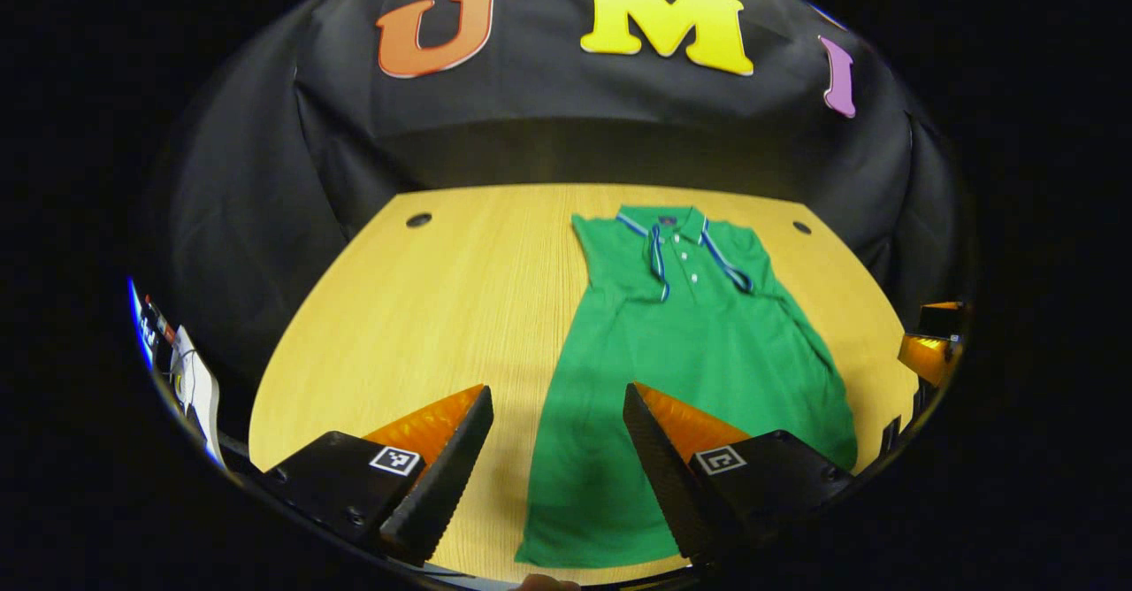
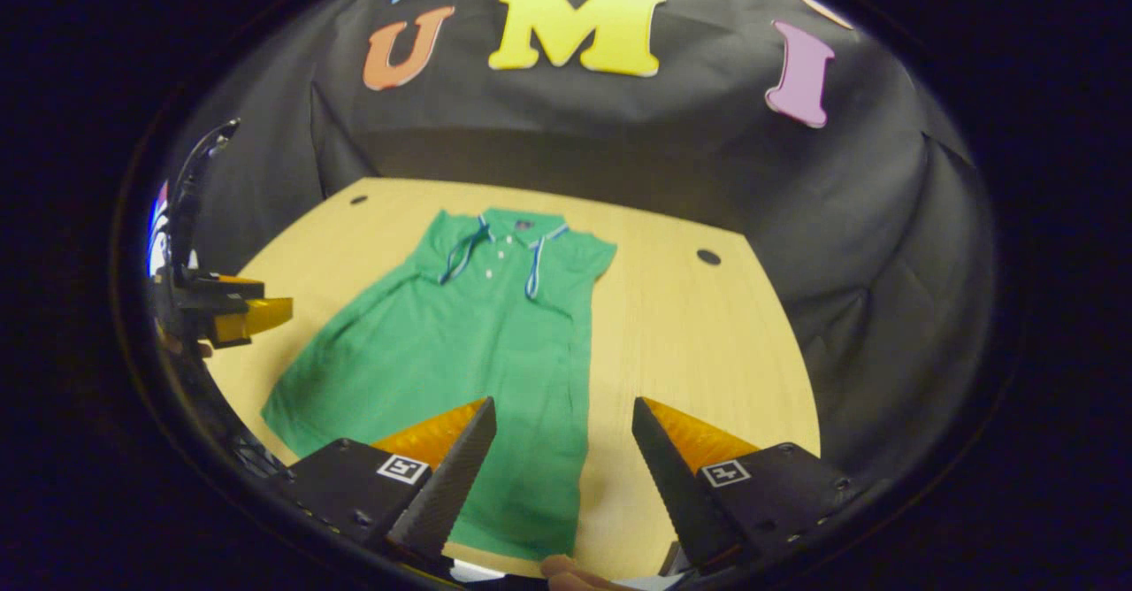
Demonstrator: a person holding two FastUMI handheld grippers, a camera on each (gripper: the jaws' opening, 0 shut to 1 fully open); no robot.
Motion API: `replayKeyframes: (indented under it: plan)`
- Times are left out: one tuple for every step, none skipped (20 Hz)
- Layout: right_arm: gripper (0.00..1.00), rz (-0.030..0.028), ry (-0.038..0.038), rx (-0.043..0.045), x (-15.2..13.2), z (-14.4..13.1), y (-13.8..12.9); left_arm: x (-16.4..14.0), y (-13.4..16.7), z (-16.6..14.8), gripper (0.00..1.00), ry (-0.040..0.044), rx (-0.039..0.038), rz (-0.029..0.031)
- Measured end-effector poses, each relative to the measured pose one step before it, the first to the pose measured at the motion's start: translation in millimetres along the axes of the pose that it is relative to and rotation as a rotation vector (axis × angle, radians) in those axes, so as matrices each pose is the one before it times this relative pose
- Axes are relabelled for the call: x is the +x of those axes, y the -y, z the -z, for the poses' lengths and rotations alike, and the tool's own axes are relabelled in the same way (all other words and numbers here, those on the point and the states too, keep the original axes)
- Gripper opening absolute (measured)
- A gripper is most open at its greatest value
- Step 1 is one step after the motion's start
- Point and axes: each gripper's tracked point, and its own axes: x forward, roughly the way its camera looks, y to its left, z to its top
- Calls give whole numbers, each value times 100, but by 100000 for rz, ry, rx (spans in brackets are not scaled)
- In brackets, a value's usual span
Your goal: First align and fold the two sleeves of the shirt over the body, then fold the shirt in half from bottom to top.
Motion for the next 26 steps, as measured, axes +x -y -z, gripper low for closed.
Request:
replayKeyframes:
  plan:
    - [96,-277,-6156,359,383,2480,227,10,-217,2465,97,-5993,835,-138]
    - [96,130,-6001,820,421,2158,312,95,-68,2090,97,-5311,232,-516]
    - [96,-28,-5002,1037,496,1561,327,-126,244,1898,100,-4776,-465,778]
    - [96,134,-5017,1843,483,1180,285,-143,389,1461,97,-3371,-1098,1142]
    - [96,-30,-7318,4822,1276,1414,217,-145,367,1837,97,-5096,-2524,1845]
    - [96,824,-6948,2652,749,1525,563,-56,180,1364,97,-4330,-1721,952]
    - [96,713,-5570,2091,518,1303,555,77,60,1120,97,-3813,-1570,69]
    - [96,196,-4791,1449,170,987,24,108,30,899,96,-4023,-1548,257]
    - [95,-2936,-1591,2216,-13,336,-436,173,102,307,96,-2022,-1115,916]
    - [98,-565,-428,237,298,-79,-138,14,-184,52,96,-1026,-88,-730]
    - [95,317,320,-1175,-125,81,29,128,-127,-73,94,-1480,899,-842]
    - [95,1010,578,-1281,-75,-52,80,-49,65,74,92,-714,470,-18]
    - [94,-328,-200,-1863,34,167,-252,-42,76,78,90,-485,148,30]
    - [94,-1088,-319,-793,-37,182,-396,124,59,-96,88,-562,540,-22]
    - [90,252,-317,-635,-214,29,-76,21,76,-54,87,-708,121,62]
    - [84,455,-250,-681,-294,319,-117,7,136,248,84,-1118,-226,221]
    - [83,-236,-448,-594,-162,292,-192,-37,60,-3,87,-1043,-571,65]
    - [82,-1255,-1127,-223,28,295,-442,-2,122,87,74,-579,-262,73]
    - [82,-712,-1541,492,313,447,-206,-91,134,24,76,-632,329,225]
    - [82,-1350,-1400,1238,-118,258,-162,81,47,-136,69,-442,586,178]
    - [82,-93,1188,588,43,-91,-49,45,125,47,65,-83,329,213]
    - [80,69,-915,-586,58,271,-30,55,24,-14,64,-476,6,160]
    - [79,-175,44,-1,-120,-196,-181,-120,48,-115,60,71,-914,-70]
    - [65,-216,-1238,288,-43,291,-135,-35,47,96,57,-285,-1408,12]
    - [57,-73,-1471,777,46,288,-66,73,166,43,48,-496,-42,352]
    - [54,-37,-1166,813,-45,122,28,41,40,-157,45,-336,832,535]
